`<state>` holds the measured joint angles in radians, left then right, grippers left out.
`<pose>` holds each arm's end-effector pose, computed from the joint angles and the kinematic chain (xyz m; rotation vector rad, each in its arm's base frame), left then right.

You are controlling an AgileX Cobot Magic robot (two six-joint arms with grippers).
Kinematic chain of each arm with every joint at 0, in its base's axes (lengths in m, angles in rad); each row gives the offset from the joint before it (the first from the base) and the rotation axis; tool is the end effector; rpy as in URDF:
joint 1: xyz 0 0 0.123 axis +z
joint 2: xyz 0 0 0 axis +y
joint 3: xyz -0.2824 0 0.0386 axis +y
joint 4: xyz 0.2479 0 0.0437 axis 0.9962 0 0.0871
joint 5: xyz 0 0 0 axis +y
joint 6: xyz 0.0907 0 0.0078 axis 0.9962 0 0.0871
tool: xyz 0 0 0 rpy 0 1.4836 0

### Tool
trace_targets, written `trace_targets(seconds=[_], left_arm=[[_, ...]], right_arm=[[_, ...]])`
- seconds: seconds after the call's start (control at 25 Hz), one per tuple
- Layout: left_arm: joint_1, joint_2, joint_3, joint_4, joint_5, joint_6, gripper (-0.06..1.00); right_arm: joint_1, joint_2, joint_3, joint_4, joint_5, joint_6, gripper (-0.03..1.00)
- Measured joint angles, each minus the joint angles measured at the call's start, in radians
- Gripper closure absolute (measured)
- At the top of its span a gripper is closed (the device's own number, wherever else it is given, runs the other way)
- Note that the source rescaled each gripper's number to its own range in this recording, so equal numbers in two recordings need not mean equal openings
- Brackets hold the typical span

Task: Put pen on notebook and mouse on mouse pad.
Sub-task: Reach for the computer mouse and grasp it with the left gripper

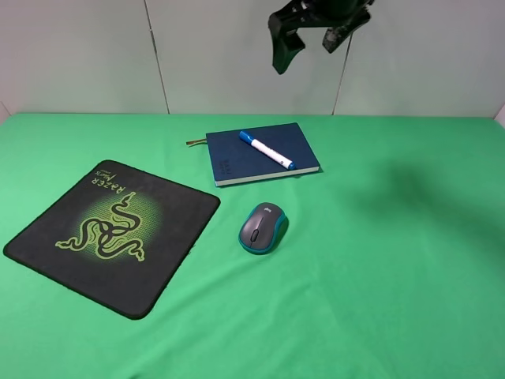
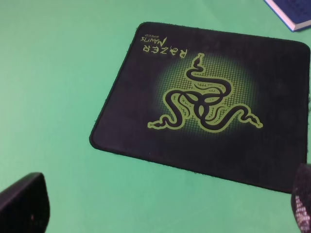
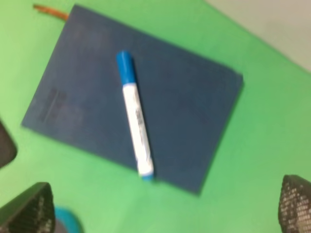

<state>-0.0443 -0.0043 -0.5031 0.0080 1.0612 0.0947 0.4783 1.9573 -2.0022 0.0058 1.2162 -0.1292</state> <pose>-0.0059 0.0009 0.2780 0.1411 2.0327 0.0412 0.3818 0.1985 0.3443 -0.7950 2.5391 0.1225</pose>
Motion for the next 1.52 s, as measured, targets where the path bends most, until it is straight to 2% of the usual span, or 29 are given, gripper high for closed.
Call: trace_targets(seconds=[0.4,0.76,1.32,1.52], left_arm=[[0.0,0.0,0.0,0.0,0.0,0.0,-0.06],[0.0,0.0,0.0,0.0,0.0,0.0,-0.06],[0.0,0.0,0.0,0.0,0.0,0.0,-0.06],[0.0,0.0,0.0,0.0,0.0,0.0,-0.06]], right_arm=[[0.0,-0.395,0.408,0.0,0.0,0.059,-0.03],[0.0,-0.778,0.757,0.0,0.001,0.063,-0.03],[0.0,-1.357,1.186,0.0,0.004,0.063,-0.03],[-0.081,-1.51,1.295,0.004,-0.002,0.063,-0.03]])
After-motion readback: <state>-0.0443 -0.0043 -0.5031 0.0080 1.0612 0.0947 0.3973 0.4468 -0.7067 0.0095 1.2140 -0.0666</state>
